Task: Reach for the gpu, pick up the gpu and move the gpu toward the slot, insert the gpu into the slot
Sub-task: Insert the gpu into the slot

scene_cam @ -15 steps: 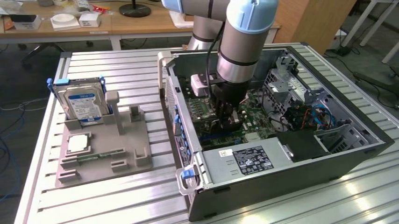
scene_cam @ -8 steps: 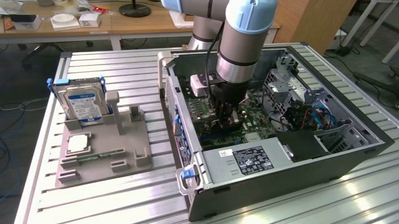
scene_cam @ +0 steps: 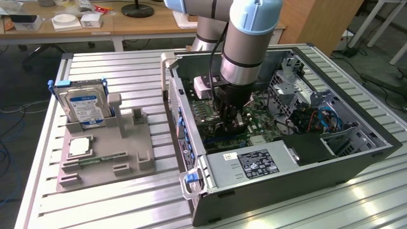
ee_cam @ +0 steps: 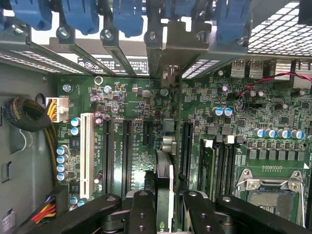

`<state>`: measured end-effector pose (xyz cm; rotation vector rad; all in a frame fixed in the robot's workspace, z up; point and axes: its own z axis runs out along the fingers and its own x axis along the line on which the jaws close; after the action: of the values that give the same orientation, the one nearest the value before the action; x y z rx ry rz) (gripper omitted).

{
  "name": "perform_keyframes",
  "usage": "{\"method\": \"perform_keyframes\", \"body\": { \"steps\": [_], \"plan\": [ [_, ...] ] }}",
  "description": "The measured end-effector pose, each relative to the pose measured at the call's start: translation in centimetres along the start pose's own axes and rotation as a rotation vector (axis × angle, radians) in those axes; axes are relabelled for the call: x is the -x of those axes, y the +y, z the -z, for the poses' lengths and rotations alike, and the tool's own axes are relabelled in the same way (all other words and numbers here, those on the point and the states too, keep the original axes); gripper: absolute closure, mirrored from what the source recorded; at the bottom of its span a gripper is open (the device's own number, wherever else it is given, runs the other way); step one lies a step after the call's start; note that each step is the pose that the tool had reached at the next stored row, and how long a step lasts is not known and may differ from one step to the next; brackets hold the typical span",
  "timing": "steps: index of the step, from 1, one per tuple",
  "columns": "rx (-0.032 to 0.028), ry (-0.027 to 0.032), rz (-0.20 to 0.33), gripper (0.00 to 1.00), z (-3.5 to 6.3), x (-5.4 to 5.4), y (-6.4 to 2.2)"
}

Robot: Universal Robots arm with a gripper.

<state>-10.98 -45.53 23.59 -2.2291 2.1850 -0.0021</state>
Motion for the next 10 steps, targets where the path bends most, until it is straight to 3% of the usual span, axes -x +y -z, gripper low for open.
{"method": "perform_keyframes", "body": {
  "steps": [10],
  "plan": [
    [-0.0003, 0.0005, 0.0, 0.73, -0.09, -0.01, 0.09]
  ]
}}
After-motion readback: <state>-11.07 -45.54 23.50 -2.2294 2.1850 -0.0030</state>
